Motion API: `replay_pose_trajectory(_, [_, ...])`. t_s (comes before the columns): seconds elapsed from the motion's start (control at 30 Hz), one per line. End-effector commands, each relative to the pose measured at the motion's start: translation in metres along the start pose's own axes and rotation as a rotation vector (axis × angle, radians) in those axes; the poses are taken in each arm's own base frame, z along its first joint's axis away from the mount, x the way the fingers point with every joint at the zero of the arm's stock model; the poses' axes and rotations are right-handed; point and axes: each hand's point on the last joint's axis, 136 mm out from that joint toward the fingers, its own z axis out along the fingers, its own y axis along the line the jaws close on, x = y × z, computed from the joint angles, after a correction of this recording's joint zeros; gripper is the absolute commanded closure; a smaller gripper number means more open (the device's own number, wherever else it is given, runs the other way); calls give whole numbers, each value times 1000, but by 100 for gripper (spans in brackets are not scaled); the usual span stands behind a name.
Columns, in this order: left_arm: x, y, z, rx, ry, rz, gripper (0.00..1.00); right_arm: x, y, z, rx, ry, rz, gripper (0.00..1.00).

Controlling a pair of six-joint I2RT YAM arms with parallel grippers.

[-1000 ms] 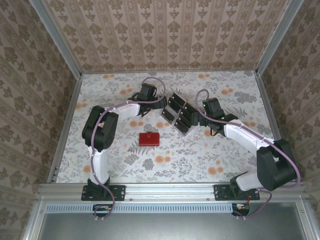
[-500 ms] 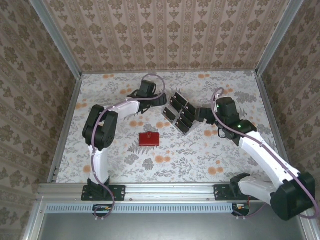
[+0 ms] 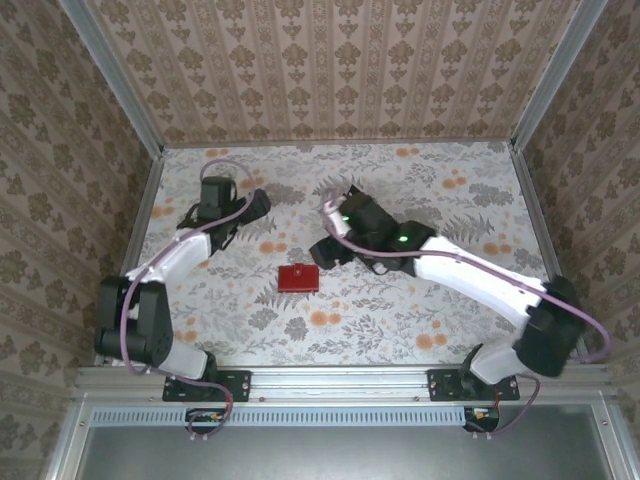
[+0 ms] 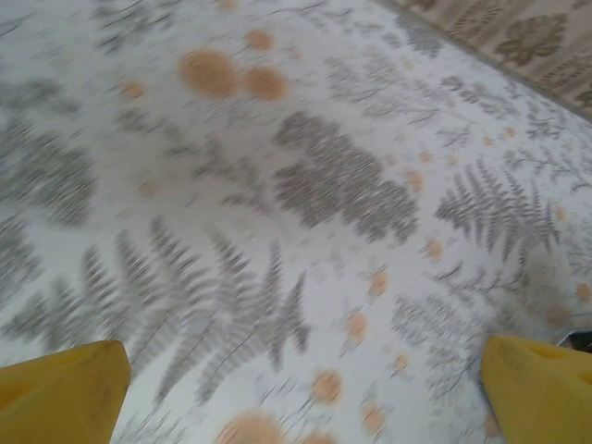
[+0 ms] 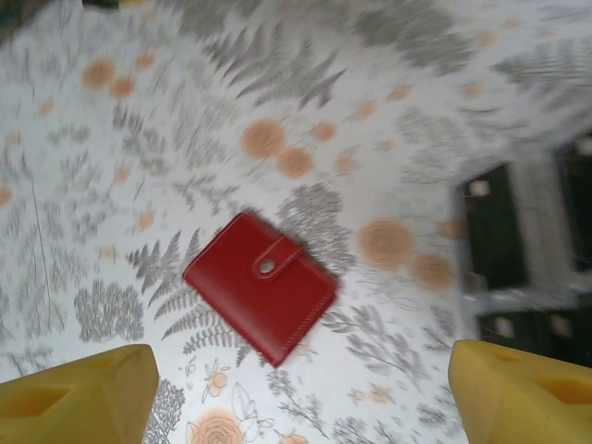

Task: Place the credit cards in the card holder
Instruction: Move the storage box to the center of the table, then rotate the card holder at the center of the table.

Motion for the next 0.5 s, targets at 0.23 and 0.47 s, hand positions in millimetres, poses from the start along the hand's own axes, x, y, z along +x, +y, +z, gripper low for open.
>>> replay_pose_trajectory(0.23, [50, 41, -57, -15, 22, -127, 0, 41, 22, 106, -11, 254, -163, 14])
replay_pose_trajectory(0.47, [61, 47, -68, -13, 14, -134, 0, 52, 12, 146, -5, 297, -59, 10])
